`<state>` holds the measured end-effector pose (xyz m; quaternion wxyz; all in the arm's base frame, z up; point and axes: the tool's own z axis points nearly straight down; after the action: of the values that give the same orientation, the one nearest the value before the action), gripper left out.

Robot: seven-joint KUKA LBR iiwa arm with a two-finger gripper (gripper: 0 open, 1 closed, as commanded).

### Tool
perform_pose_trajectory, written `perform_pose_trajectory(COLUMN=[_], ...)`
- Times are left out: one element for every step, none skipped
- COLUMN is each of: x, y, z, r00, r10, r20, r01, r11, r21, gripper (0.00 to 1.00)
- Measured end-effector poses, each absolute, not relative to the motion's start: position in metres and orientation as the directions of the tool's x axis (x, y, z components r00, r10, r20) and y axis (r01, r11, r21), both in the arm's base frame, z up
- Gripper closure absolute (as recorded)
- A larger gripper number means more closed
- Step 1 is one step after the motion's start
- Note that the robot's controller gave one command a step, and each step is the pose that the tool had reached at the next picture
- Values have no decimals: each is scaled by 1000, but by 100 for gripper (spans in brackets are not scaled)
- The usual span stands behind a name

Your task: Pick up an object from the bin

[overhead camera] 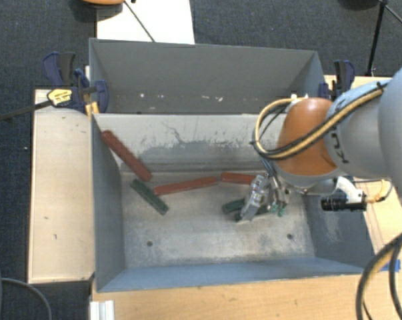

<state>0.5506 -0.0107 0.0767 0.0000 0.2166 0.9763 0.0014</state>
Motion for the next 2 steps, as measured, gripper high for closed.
perform_pose_trajectory(x=[550,552], y=[-11,-10], z=[73,76], r00=[-906,-907], r10=[423,422], r20=[-3,-10], r01=[423,422], r11=[906,907], r21=[2,7], gripper=[0,100])
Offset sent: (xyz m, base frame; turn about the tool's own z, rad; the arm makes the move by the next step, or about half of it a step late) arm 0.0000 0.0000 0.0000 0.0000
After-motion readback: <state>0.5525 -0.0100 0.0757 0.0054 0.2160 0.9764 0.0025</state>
